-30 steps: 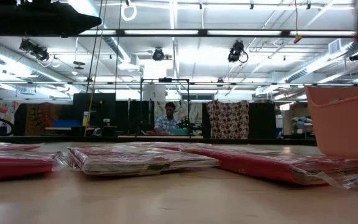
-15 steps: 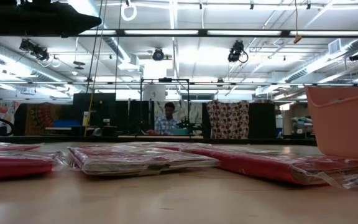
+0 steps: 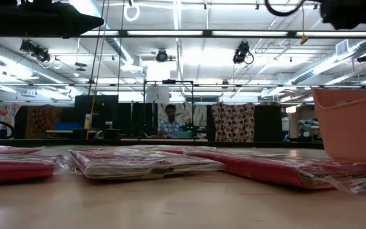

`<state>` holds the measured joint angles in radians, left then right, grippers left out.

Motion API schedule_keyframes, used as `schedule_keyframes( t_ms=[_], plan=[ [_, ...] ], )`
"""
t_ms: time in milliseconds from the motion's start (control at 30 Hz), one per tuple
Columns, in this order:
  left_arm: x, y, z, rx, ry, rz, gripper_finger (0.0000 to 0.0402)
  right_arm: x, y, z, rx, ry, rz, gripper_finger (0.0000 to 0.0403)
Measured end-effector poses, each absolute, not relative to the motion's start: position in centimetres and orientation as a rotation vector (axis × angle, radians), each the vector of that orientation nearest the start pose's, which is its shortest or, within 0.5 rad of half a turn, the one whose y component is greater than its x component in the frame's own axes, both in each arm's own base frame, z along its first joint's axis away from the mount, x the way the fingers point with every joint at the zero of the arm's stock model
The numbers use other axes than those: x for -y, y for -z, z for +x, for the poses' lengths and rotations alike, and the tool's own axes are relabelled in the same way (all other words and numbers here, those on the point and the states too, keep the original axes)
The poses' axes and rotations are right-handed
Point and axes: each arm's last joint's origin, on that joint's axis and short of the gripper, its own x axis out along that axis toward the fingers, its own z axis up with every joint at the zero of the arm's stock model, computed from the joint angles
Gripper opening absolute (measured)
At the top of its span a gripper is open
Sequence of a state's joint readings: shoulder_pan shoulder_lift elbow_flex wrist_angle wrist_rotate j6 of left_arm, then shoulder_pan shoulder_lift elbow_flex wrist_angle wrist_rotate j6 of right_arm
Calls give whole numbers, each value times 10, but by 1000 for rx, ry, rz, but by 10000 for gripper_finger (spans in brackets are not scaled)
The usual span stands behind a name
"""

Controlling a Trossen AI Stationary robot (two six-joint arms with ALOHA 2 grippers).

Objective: Sort popcorn bags into baskets
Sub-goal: Put the red popcorn bag into the orange bin

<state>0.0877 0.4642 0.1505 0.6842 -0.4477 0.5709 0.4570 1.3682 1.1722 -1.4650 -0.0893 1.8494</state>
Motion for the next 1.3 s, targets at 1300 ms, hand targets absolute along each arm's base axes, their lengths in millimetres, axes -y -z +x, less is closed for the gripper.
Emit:
schedule_keyframes(
  t_ms=[1300],
  plan=[
    [-21,-231,125,163,-521,490,68,-48,-229,352,-1152,351,359,123]
  ],
)
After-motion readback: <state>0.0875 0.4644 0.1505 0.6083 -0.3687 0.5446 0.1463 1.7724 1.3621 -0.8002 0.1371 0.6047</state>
